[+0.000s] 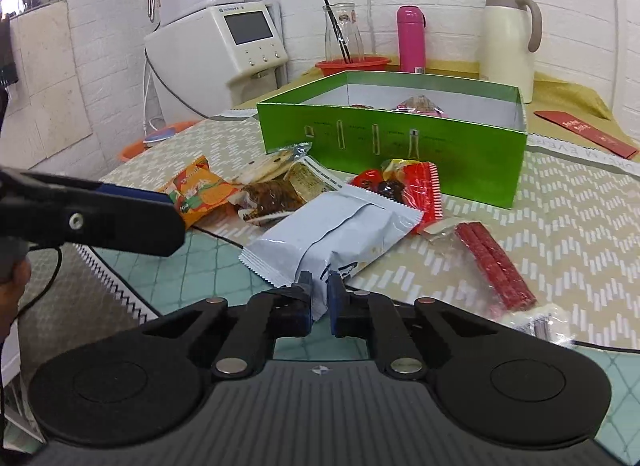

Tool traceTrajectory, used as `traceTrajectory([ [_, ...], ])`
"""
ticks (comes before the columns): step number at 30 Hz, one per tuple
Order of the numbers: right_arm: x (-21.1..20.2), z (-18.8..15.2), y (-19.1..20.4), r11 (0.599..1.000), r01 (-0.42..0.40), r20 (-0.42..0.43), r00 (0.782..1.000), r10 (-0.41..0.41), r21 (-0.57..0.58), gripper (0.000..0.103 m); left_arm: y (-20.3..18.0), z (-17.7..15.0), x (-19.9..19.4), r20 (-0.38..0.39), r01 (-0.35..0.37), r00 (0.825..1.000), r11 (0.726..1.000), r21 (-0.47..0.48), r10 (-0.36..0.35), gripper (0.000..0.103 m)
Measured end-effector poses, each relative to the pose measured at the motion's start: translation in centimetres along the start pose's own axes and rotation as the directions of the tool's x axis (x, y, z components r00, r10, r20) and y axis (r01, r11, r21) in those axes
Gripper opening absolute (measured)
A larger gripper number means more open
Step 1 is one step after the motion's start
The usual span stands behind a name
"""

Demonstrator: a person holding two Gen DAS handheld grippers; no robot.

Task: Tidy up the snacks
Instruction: 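Grasp the white printed bag with the right gripper and lift it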

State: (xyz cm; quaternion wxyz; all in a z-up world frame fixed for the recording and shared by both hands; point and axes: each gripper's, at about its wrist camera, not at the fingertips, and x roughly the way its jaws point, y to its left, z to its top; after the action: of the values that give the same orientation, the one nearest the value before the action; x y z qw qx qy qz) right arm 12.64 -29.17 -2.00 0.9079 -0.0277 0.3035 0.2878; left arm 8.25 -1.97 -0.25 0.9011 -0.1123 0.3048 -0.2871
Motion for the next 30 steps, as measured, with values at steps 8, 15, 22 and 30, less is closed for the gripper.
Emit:
traceTrajectory([
  [8,-1.5,-0.9,-0.9,0.999,0.039,0.000,0.999,-0.039,-0.010,0.036,0.4,0.9,5.0,-0.079,0.044,0.996,0.998,-0.049,-0.048,0.092],
  [15,-0.2,-0.5,0.0,0.999,0.005,0.002,1.000,-0.005,-0.038,0.081,2.0,1.5,6.1,-0.097,0.029,0.995,0.994,-0.103,-0.039,0.071],
  [22,0.4,-0.6,0.2,0.998,0.012,-0.015,1.000,-0.013,-0.062,0.081,1.9,1.6,6.2,-0.107,0.028,0.994,0.996,-0.087,-0.037,0.052],
  [30,0.6,-0.4,0.4,0.992,0.057,0.001,0.998,-0.057,-0.115,0.031,1.4,1.7,6.5,-0.118,0.067,0.990,0.995,-0.079,-0.076,0.043],
])
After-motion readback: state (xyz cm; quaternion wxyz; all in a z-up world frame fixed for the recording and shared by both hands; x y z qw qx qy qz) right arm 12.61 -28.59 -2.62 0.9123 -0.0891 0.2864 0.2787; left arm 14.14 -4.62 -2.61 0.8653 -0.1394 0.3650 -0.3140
